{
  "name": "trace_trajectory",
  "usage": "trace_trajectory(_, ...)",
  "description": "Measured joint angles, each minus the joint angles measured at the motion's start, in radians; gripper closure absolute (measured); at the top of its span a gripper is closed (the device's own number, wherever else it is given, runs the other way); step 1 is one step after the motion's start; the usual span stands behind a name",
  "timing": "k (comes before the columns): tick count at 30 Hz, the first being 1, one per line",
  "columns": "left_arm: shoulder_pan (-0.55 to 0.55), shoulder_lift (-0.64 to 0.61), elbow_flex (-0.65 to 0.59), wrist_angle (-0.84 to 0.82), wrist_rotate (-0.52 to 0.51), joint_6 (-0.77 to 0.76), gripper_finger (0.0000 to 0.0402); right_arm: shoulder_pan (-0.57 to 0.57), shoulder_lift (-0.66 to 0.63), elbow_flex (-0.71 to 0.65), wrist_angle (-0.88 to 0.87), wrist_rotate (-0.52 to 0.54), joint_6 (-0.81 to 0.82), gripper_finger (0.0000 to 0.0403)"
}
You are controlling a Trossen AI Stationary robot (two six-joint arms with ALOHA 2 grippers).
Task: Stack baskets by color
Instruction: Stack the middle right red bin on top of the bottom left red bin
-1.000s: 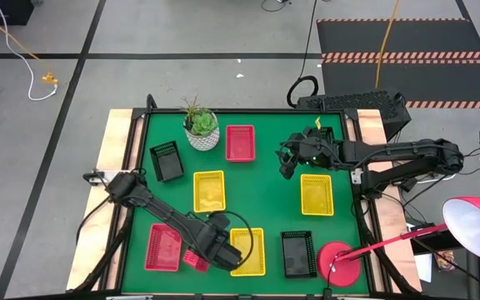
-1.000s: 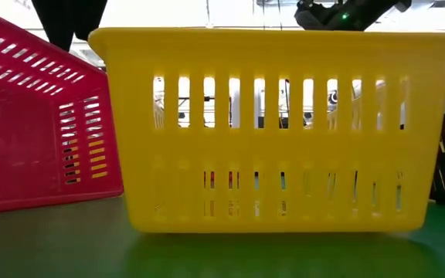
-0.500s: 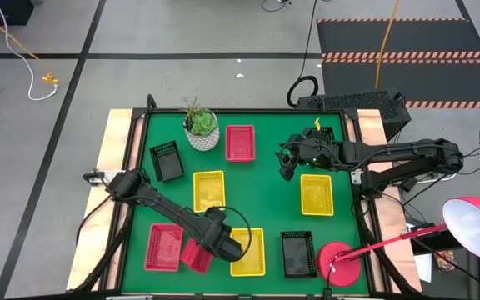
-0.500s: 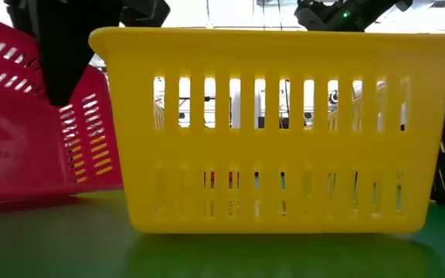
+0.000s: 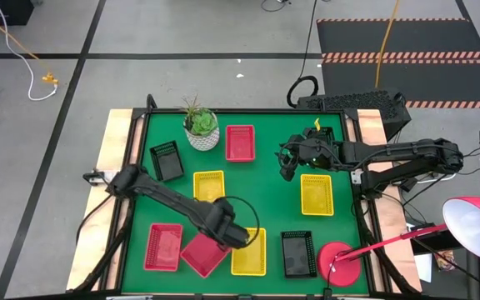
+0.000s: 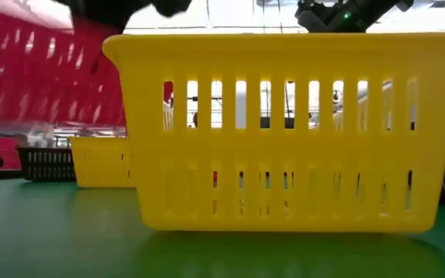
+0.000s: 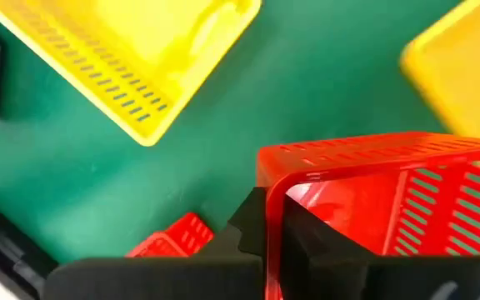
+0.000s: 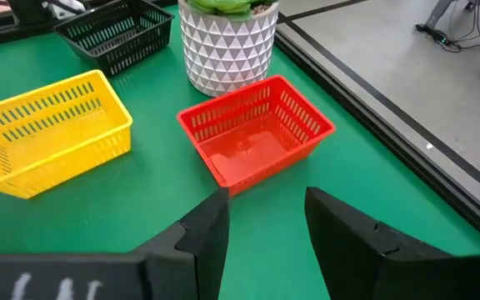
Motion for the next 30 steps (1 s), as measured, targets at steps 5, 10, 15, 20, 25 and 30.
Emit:
trace_trajectory(5,0.003,-0.125,0.002,-0.001,-0.049,-0.032,0.0397,0.000,0.000,0.000,-0.009,-0.010,0.000,0.0250)
trace_trajectory(10,-0.031,-0.282,-0.093,-0.002,-0.071,-0.127,0.0398,0.000,0.000,0.000,-0.021,-0.067,0.001,0.0250)
trace_trajectory(15,-0.092,-0.454,-0.286,-0.005,-0.066,-0.324,0.0399,0.000,0.000,0.000,-0.032,-0.113,0.011,0.0250)
trace_trajectory(20,-0.187,-0.566,-0.441,0.011,-0.053,-0.507,0.0399,0.000,0.000,0.000,-0.032,-0.131,0.019,0.0250)
trace_trajectory(25,-0.277,-0.656,-0.593,0.101,-0.038,-0.682,0.0396,0.000,0.000,0.000,-0.031,-0.131,0.016,0.0250)
trace_trajectory(30,-0.318,-0.694,-0.726,0.149,0.000,-0.792,0.0398,0.000,0.000,0.000,-0.035,-0.131,0.017,0.0250)
